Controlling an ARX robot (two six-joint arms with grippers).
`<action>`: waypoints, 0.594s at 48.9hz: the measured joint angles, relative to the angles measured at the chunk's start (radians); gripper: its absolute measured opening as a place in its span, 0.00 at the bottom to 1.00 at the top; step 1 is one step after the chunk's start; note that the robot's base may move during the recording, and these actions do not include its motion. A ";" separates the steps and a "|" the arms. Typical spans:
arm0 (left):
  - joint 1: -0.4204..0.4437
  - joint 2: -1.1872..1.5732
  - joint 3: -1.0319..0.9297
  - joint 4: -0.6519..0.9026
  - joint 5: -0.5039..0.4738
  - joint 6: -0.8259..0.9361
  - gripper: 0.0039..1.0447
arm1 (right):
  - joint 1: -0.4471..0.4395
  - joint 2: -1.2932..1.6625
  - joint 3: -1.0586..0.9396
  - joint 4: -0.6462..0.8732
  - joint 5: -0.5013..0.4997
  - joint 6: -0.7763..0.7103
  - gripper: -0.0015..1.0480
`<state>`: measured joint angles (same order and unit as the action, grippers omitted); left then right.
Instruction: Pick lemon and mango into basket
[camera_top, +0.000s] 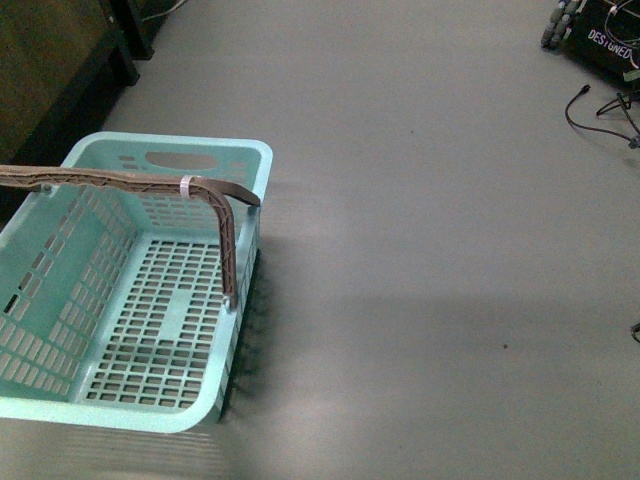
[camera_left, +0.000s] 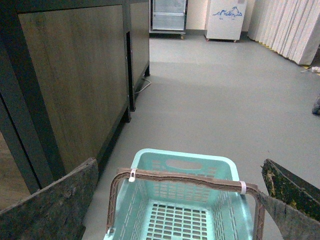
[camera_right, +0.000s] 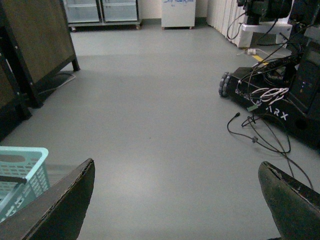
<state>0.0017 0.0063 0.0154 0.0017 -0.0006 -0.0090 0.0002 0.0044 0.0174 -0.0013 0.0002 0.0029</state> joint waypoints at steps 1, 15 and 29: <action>0.000 0.000 0.000 0.000 0.000 0.000 0.94 | 0.000 0.000 0.000 0.000 0.000 0.000 0.92; 0.000 0.000 0.000 0.000 0.000 0.000 0.94 | 0.000 0.000 0.000 0.000 0.000 0.000 0.92; 0.000 0.000 0.000 0.000 0.000 0.000 0.94 | 0.000 0.000 0.000 0.000 0.000 0.000 0.92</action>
<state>0.0017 0.0063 0.0154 0.0017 -0.0006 -0.0090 0.0002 0.0044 0.0174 -0.0013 0.0002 0.0029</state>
